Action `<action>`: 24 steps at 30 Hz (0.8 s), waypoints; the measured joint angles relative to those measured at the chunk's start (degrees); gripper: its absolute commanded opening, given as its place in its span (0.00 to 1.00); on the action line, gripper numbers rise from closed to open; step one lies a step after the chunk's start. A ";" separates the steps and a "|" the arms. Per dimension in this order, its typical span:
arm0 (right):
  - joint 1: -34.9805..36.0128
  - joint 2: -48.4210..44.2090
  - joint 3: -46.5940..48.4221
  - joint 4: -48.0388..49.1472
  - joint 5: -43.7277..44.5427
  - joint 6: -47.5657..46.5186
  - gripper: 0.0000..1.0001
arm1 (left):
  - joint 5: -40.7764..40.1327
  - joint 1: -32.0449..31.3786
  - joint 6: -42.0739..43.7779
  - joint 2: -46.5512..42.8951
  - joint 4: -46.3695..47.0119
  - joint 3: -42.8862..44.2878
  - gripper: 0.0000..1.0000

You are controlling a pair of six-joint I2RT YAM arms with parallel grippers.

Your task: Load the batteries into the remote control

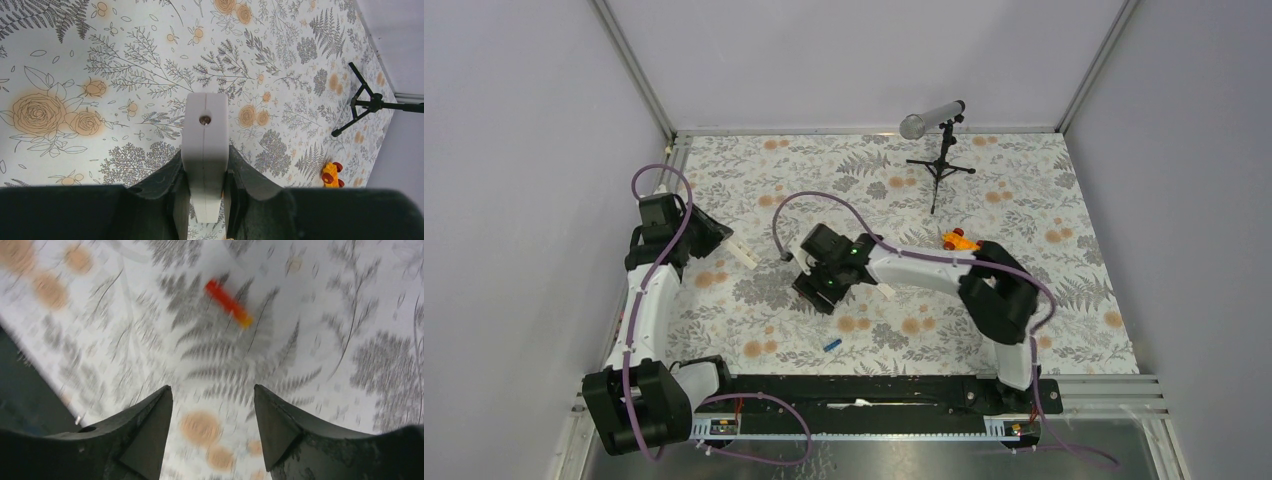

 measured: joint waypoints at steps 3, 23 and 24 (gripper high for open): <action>0.70 -9.20 -7.54 -0.63 -2.69 -0.59 0.69 | 0.00 0.00 0.00 0.00 0.07 -0.09 0.00; 14.29 -14.21 -20.85 -1.55 0.70 -12.92 0.66 | 0.26 0.04 -0.15 1.95 1.27 -0.55 0.00; 14.53 -13.92 -20.87 -1.40 1.29 -13.05 0.65 | 0.26 0.07 -0.15 2.10 1.29 -0.55 0.00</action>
